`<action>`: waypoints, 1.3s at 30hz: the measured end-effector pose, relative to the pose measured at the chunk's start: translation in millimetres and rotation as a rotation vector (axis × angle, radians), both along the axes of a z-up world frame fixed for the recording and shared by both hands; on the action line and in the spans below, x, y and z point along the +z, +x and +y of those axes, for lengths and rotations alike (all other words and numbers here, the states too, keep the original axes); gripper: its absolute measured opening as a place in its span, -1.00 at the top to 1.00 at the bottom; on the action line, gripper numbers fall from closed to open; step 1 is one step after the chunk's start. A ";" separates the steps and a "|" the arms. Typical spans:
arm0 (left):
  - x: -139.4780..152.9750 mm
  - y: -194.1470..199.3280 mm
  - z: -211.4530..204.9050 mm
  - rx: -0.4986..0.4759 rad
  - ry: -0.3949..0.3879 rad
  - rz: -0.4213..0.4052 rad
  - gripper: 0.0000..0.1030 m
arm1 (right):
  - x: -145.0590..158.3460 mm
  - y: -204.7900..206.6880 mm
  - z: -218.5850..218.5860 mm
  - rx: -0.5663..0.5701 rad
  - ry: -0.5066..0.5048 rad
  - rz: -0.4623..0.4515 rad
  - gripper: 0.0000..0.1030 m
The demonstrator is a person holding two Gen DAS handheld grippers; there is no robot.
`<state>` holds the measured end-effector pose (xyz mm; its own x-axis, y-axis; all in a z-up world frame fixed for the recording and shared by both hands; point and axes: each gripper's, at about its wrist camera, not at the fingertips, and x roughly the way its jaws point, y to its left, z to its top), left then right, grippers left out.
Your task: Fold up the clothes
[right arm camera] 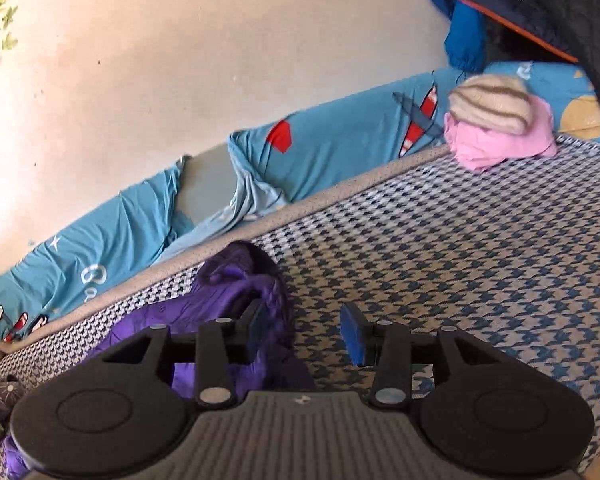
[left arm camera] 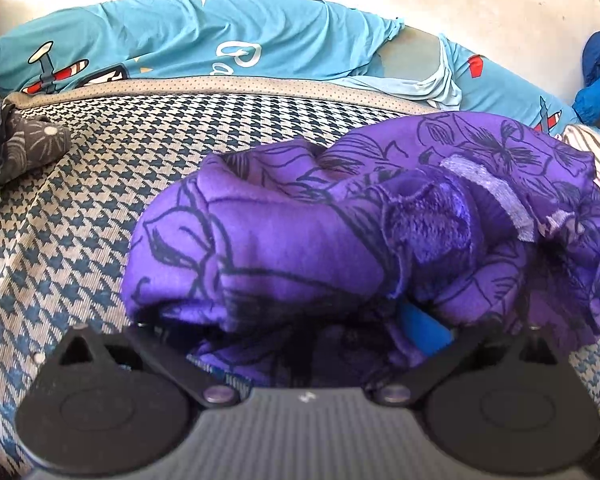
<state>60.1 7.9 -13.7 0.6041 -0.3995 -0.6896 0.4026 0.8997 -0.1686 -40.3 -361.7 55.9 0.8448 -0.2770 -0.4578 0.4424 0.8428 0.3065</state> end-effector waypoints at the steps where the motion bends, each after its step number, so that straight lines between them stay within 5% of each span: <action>1: 0.0 -0.6 0.0 0.000 0.000 0.000 -1.00 | 0.5 -3.1 0.9 -0.008 0.000 -0.005 0.21; 10: 1.4 -2.8 2.4 0.011 -0.015 0.004 -1.00 | -4.7 -7.0 19.1 0.210 0.131 -0.087 0.20; 16: 2.7 -7.0 5.1 0.016 -0.024 0.007 -1.00 | -17.3 10.8 48.2 0.358 0.146 -0.019 0.07; 23: 6.7 -17.4 7.9 0.031 -0.020 -0.006 -1.00 | -32.3 28.0 58.5 0.341 0.196 0.035 -0.40; 33: 13.9 -26.4 3.7 0.054 0.054 -0.079 -1.00 | -42.9 49.4 62.2 0.310 0.297 0.023 -0.47; 36: 14.1 -26.7 6.0 0.066 0.051 -0.077 -1.00 | -42.2 54.1 71.3 0.327 0.264 0.020 -0.24; 39: 14.2 -26.3 7.9 0.077 0.053 -0.078 -1.00 | -42.2 57.0 79.2 0.345 0.220 0.030 0.44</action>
